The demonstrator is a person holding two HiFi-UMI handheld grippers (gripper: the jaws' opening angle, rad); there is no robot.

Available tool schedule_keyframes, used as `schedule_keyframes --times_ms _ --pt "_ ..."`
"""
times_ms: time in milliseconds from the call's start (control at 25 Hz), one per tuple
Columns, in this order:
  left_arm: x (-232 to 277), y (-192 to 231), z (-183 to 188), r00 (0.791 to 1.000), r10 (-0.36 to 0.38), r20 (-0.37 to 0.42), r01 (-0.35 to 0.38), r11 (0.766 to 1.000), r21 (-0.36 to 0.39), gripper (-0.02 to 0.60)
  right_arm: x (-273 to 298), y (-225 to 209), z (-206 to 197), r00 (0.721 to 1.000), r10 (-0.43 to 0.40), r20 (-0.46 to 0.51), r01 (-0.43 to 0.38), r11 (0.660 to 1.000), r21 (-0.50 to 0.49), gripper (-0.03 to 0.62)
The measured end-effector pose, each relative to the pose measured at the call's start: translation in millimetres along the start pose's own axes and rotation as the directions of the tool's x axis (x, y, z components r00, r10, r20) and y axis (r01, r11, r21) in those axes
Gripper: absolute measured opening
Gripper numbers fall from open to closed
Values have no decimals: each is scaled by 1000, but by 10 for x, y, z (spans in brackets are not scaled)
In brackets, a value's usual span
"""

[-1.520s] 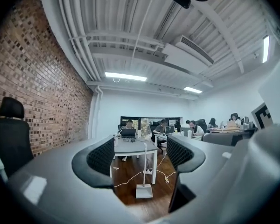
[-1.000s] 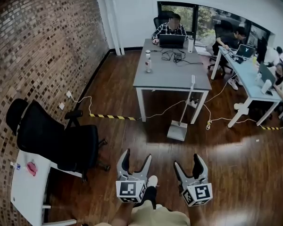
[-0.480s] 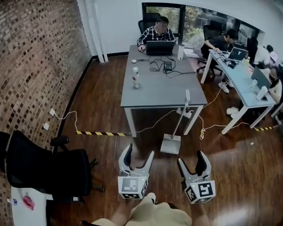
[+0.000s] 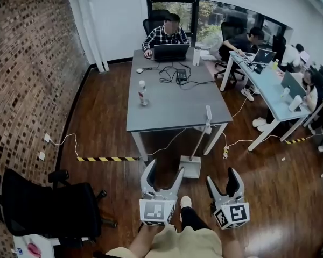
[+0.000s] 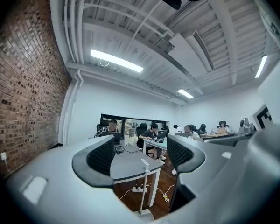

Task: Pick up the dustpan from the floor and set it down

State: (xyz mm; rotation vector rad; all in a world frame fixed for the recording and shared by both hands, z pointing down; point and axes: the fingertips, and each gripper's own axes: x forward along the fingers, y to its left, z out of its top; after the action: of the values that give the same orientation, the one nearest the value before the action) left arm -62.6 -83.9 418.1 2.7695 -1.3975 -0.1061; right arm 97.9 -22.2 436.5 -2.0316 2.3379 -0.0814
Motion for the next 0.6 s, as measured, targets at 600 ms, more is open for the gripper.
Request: schedule_keyframes --times_ms 600 --pt "1435 1041 52 969 246 -11 -244 965 99 319 2192 -464 42 972 233 35 -234 971 46 365"
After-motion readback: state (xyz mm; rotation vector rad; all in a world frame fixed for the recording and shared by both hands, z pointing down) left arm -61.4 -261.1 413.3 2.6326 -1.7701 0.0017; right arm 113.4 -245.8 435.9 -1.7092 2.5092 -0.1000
